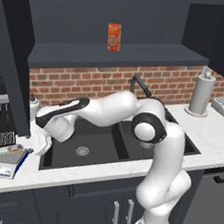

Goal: Pick the bar and place it on the digital scale for weighing, and close the cabinet.

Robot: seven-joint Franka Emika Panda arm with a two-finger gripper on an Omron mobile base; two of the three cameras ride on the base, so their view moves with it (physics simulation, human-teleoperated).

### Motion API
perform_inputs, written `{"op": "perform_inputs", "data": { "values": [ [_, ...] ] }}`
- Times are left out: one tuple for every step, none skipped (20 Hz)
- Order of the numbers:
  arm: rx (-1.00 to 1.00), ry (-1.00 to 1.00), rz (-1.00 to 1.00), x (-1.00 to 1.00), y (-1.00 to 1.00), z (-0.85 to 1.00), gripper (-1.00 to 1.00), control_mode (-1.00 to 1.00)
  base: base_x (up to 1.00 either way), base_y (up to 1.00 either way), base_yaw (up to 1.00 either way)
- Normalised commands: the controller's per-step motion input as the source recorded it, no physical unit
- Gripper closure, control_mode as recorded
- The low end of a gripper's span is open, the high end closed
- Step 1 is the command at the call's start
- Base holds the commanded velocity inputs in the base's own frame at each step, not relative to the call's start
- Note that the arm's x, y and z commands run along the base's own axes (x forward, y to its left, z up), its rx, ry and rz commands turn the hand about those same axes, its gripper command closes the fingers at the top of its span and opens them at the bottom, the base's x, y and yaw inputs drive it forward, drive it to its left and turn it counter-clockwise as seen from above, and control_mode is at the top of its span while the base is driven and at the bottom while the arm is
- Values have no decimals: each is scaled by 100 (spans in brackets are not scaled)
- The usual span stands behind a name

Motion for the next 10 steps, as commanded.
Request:
{"op": "perform_inputs", "data": {
  "values": [
    [6, -20, 0, -66, -59, 27, -100, -100, 0, 0, 0],
    [5, -23, 0, -63, -54, 30, -100, -100, 0, 0, 0],
    [5, -27, 0, -59, -51, 36, -100, -100, 0, 0, 0],
    [6, -29, -1, -51, -51, 43, -100, -100, 0, 0, 0],
    [9, -29, -5, -44, -54, 46, -100, -100, 0, 0, 0],
    [11, -21, -8, -30, -52, 38, -100, -100, 0, 0, 0],
    [9, -23, -9, -26, -55, 51, -100, -100, 0, 0, 0],
    [11, -18, -13, -31, -62, 46, -100, -100, 0, 0, 0],
    [12, -17, -15, -32, -64, 57, -100, -100, 0, 0, 0],
    [13, -15, -16, -34, -62, 55, -100, -100, 0, 0, 0]
  ]
}}
